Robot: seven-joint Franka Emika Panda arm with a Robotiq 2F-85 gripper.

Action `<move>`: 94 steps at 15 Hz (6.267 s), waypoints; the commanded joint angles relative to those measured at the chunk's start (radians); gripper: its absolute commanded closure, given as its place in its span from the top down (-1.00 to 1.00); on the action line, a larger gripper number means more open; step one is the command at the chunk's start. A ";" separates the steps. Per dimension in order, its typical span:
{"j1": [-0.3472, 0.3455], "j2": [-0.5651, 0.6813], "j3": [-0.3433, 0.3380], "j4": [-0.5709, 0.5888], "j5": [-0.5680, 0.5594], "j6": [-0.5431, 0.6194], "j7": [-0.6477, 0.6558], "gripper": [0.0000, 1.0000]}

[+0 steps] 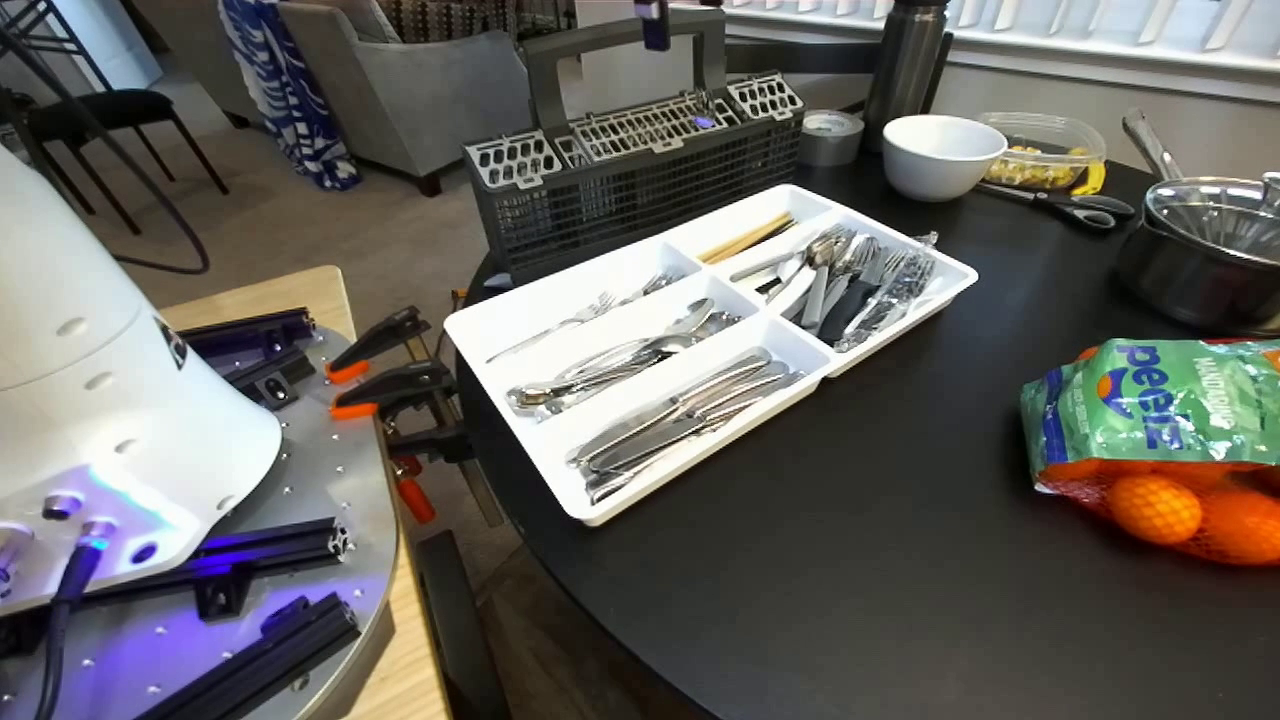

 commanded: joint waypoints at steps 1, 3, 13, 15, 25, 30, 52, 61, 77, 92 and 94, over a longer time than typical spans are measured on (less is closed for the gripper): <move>-0.057 0.065 0.071 0.014 0.046 0.116 -0.093 1.00; -0.078 0.048 0.094 0.007 0.022 0.080 -0.049 1.00; -0.060 0.166 0.112 0.048 0.177 0.170 -0.153 1.00; -0.047 0.239 0.126 0.069 0.348 0.236 -0.282 1.00; -0.066 0.454 0.230 0.216 0.701 0.279 -0.796 1.00; -0.066 0.454 0.242 0.225 0.719 0.288 -0.855 1.00; -0.053 0.410 0.233 0.180 0.771 0.362 -0.800 -0.56; -0.006 0.372 0.220 0.130 0.772 0.487 -0.633 -0.94; 0.165 0.287 0.169 0.013 0.755 0.765 -0.056 -0.94; 0.119 0.131 0.212 -0.138 0.736 0.888 0.067 -0.94; 0.108 0.095 0.238 -0.148 0.748 0.892 0.067 -0.94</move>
